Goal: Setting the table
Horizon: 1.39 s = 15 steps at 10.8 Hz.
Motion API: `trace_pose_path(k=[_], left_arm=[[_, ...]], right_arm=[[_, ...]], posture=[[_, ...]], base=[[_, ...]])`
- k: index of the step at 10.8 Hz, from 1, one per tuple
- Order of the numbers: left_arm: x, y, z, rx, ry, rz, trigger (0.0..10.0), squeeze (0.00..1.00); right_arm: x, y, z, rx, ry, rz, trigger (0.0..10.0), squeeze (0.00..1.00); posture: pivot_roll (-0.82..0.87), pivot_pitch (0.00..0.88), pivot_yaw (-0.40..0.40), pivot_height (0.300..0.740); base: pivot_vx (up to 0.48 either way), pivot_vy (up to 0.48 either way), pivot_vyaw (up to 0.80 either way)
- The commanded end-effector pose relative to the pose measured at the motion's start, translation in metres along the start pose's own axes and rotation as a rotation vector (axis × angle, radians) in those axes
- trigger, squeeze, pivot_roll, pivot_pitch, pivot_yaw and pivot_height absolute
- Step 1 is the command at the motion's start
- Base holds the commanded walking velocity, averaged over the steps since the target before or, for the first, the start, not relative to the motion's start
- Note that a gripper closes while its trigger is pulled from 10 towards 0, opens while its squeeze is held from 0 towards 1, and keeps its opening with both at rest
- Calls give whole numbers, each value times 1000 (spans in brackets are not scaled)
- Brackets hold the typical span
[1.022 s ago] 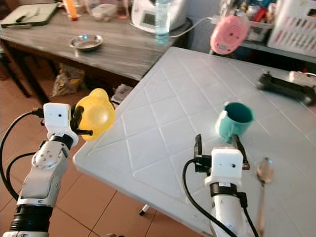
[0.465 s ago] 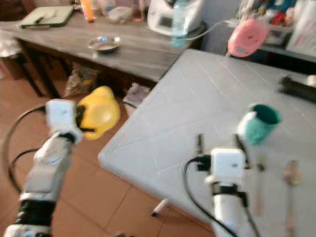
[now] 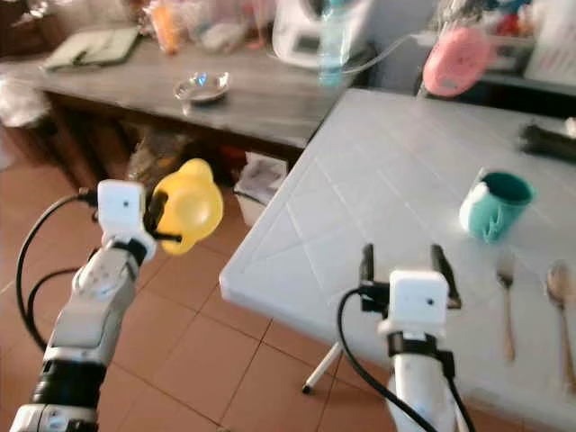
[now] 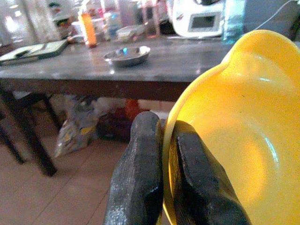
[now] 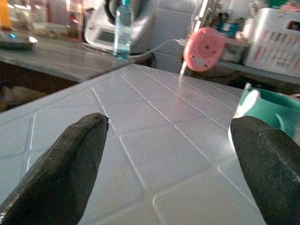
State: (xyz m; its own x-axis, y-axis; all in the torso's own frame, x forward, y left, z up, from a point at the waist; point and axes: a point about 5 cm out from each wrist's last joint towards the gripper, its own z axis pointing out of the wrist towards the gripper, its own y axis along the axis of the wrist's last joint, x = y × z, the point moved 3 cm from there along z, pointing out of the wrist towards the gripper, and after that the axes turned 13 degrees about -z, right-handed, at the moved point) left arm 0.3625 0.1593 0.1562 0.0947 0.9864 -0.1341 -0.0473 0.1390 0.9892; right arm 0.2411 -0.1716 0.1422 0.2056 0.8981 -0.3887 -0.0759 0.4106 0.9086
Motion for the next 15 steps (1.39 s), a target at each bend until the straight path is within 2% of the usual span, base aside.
trace_pose_path(k=[1, 2, 6, 10, 11, 13, 15], left_arm=[[10, -3, -2, 13, 27, 5, 10000, 0], [9, -4, 0, 19, 20, 11, 10000, 0], [-11, -6, 14, 20, -50, 11, 10000, 0], [-19, -16, 15, 34, -68, 10, 10000, 0], [-16, -20, 13, 36, -58, 7, 10000, 0], [-24, -22, 10, 17, -103, 12, 10000, 0], [-28, -21, 10, 23, -136, -48, 10000, 0]], right_arm=[[4, 6, 1, -22, 5, 14, 10000, 0], [4, 7, 1, -22, 0, 14, 10000, 0], [-5, 6, 4, -23, -58, 0, 10000, 0], [-8, 3, 4, -17, -72, -3, 10000, 0], [-9, 4, 6, -24, -73, -9, 10000, 0], [-11, 4, 10, -32, -66, -19, 10000, 0], [-9, 5, 11, -37, -57, -13, 10000, 0]], posture=[[65, 80, 62, 740], [64, 80, 63, 740], [43, 64, 73, 740], [41, 49, 65, 740], [43, 45, 57, 740], [53, 41, 43, 740], [55, 40, 38, 740]], base=[[0, 390, 0], [0, 412, 0], [0, 423, 0], [0, 465, 0], [0, 0, 0], [0, 0, -294], [0, 0, -541]])
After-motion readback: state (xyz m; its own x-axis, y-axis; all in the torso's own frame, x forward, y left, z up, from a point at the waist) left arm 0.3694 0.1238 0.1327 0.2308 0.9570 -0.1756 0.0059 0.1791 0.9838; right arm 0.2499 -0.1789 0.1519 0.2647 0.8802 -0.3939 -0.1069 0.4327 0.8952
